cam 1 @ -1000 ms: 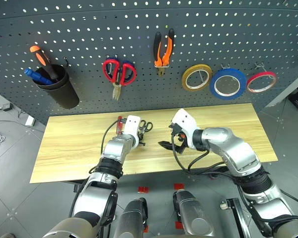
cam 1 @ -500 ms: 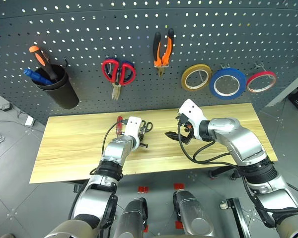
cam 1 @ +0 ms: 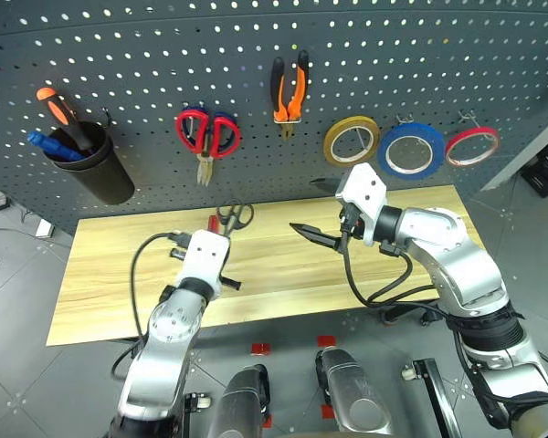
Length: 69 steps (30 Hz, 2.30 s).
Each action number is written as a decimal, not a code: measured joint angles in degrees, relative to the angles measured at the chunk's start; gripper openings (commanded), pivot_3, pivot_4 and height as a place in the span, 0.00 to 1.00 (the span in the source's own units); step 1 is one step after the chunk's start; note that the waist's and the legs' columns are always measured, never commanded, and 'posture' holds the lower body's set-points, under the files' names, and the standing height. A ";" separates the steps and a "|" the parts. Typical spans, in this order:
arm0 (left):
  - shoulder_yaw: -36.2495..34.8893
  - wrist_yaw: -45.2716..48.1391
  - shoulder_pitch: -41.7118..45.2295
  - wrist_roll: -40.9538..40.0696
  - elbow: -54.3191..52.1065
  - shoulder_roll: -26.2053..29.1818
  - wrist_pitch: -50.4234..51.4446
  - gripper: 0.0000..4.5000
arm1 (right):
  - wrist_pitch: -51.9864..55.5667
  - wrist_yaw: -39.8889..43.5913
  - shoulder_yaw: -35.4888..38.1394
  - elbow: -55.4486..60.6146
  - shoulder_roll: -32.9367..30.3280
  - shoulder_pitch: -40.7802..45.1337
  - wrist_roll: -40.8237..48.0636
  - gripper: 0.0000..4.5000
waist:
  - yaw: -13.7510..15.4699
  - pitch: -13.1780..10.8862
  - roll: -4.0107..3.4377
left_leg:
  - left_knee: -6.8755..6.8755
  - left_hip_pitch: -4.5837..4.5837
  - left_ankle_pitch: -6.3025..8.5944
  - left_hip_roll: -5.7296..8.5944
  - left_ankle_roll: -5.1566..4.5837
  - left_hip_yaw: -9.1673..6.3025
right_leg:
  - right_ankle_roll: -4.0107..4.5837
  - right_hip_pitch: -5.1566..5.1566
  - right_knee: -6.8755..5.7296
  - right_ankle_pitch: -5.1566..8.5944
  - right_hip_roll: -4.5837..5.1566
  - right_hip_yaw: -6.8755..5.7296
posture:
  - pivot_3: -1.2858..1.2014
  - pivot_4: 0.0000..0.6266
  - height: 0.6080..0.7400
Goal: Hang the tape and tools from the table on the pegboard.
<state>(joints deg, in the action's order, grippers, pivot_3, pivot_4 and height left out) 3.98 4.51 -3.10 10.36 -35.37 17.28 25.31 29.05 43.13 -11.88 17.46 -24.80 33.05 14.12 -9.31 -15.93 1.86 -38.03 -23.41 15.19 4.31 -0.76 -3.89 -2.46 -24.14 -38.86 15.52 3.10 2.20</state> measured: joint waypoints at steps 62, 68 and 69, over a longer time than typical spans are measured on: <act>-16.66 10.18 42.38 -15.44 74.49 2.84 8.55 0.68 | 20.39 -8.14 -9.58 0.16 11.76 9.19 -3.27 1.00 | -0.52 -2.83 0.39 | -0.11 -0.15 -0.02 -0.02 0.02 -0.05 | 0.04 -0.26 -0.10 -0.06 0.03 -0.22 | 0.38 0.60 1.00; -15.05 11.68 44.44 -14.60 80.11 4.82 5.33 0.31 | 21.38 -8.10 -9.58 0.17 11.36 9.21 -2.02 1.00 | -0.63 -2.83 0.39 | -0.11 -0.14 -0.02 -0.02 0.03 -0.04 | 0.04 -0.25 -0.11 -0.06 0.04 -0.22 | 0.38 0.56 1.00; -14.57 12.18 44.40 -14.50 80.23 5.30 5.20 0.25 | 21.38 -8.10 -9.58 0.16 11.23 9.21 -1.94 1.00 | -0.68 -2.83 0.39 | -0.11 -0.14 -0.03 -0.02 0.03 -0.05 | 0.04 -0.25 -0.11 -0.06 0.04 -0.23 | 0.38 0.55 1.00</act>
<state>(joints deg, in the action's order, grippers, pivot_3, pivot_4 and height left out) -10.58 16.69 41.30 -4.13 44.86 22.58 30.51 50.44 35.03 -21.46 17.62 -13.57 42.26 12.18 -9.98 -18.76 2.25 -38.14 -23.55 15.16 4.29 -0.73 -3.94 -2.42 -24.40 -38.97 15.45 3.14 1.98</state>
